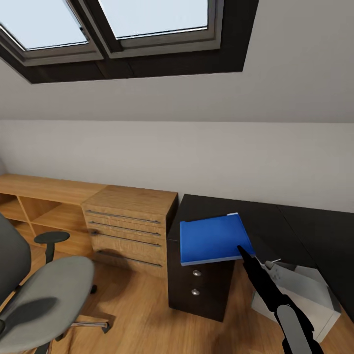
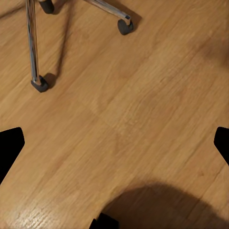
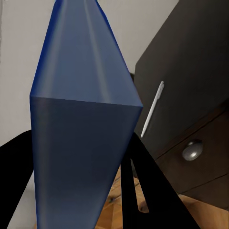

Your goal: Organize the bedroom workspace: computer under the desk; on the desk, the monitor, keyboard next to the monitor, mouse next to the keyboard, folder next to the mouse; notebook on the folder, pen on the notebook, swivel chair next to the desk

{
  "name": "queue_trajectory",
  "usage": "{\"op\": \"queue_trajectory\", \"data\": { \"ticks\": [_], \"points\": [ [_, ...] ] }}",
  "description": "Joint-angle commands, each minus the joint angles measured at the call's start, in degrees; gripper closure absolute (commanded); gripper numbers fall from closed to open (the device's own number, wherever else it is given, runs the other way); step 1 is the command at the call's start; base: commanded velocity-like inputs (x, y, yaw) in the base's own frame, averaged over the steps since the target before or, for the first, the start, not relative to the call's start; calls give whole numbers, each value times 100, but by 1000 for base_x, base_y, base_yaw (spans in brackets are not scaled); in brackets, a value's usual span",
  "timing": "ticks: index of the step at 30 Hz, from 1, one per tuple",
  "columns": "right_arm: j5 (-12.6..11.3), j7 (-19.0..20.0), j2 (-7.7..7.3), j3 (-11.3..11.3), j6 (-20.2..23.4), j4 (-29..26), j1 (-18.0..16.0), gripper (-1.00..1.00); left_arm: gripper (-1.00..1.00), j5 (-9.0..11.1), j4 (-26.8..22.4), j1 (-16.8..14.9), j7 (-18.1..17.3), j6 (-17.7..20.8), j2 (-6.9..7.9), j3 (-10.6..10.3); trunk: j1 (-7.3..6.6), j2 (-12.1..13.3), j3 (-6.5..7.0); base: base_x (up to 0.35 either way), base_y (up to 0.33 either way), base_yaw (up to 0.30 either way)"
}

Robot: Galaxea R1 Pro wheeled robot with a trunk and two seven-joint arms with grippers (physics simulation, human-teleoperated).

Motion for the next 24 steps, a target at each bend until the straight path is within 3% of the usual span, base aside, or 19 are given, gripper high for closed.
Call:
{"op": "queue_trajectory", "data": {
  "ticks": [1,11,24],
  "points": [
    [-44,18,9,-20,49,-4,-4,100,-100,48,2,-2,38,-24,4,-47,0,-4,-6,0,0,0],
    [-46,19,11,-20,37,-5,-5,100,-100,43,7,-3,38,-24,-4,-55,0,-4,-6,0,0,-187],
    [-44,14,11,-20,36,2,-5,100,-100,50,7,-3,40,-33,-35,-245,0,-4,-6,0,0,-263]
  ]
}}
